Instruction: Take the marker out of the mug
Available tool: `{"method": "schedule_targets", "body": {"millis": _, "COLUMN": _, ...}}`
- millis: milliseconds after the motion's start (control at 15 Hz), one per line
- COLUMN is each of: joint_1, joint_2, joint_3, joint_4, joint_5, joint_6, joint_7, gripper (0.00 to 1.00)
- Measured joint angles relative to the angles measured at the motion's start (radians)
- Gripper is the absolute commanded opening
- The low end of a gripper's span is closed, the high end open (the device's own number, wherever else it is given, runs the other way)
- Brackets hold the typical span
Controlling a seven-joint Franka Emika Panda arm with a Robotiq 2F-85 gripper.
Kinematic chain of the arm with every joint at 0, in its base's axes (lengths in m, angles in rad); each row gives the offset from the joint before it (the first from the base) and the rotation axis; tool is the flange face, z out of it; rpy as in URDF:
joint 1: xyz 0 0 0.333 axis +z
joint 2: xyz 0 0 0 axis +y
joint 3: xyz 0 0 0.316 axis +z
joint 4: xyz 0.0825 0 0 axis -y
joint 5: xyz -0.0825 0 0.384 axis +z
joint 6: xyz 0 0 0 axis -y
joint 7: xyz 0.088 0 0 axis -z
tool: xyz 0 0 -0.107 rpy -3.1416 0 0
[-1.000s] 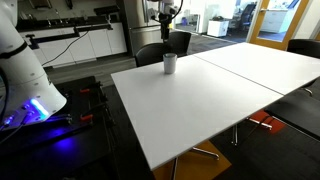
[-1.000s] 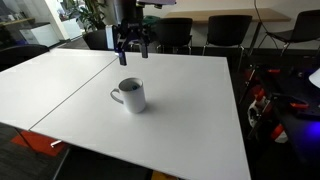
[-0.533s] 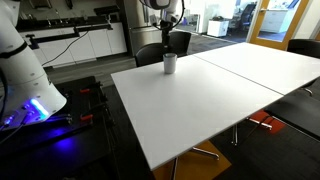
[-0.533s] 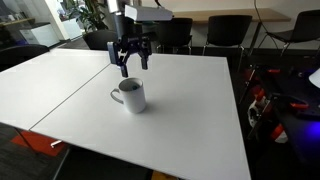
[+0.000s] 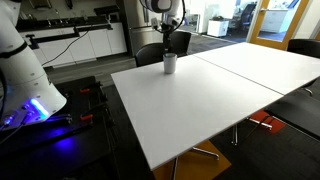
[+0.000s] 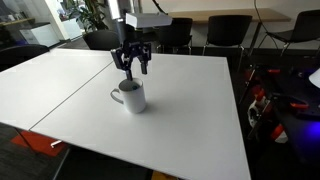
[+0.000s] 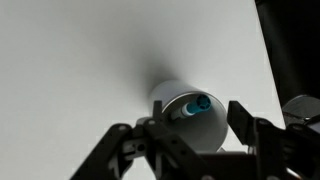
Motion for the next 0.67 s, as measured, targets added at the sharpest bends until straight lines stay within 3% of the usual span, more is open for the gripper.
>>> {"method": "schedule_targets", "body": {"millis": 667, "joint_1": 0.017, "joint_2": 0.067, "joint_3": -0.021, "joint_4": 0.098, "joint_5": -0.004, "joint_6": -0.039, "joint_7": 0.047, "gripper": 0.53}}
